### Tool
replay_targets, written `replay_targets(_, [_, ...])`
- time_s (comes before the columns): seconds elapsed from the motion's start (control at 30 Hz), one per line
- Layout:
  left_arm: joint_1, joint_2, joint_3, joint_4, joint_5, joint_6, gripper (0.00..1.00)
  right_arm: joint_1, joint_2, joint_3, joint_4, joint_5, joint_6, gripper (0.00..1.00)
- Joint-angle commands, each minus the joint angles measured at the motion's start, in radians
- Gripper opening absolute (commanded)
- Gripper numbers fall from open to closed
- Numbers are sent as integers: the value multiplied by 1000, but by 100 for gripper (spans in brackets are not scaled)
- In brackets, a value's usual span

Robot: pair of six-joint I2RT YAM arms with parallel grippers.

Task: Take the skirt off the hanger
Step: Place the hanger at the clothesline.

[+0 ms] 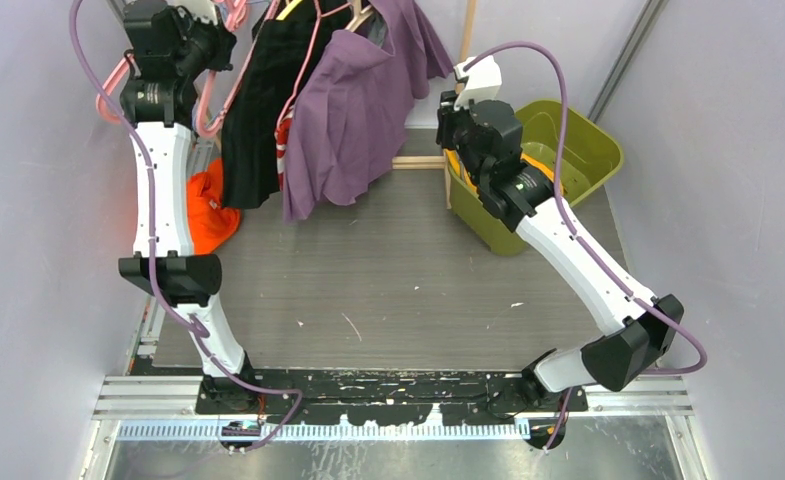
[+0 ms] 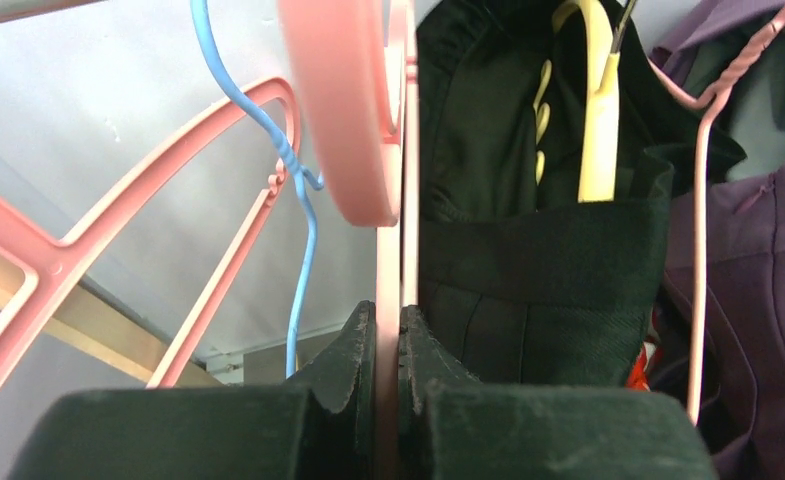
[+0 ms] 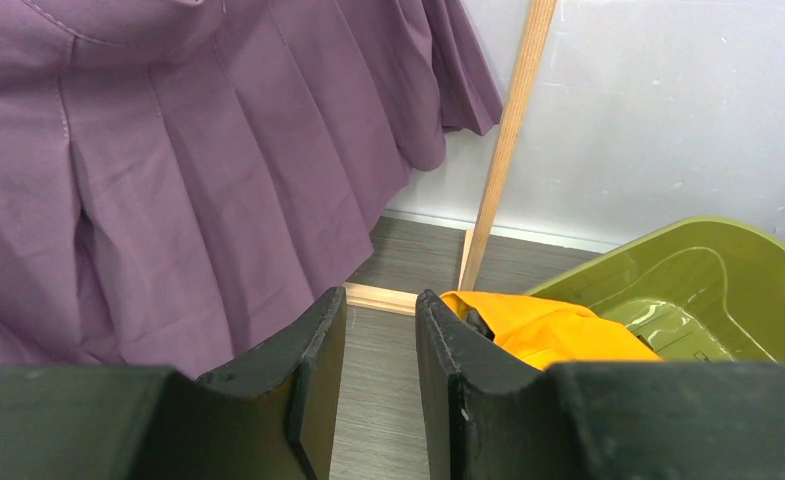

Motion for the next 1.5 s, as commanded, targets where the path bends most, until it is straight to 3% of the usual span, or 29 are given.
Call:
replay_targets(0.0, [6,28,58,81,6,-33,0,-3,0,49,39,13,-6,37])
replay_targets(0.77, [-26,118,92,145,45,-138,0,-7,18,65,39,9,-6,37])
replay_targets(1.47, [-75,274,250,284,129,-395,0,-18,-1,53,39,12,-9,37])
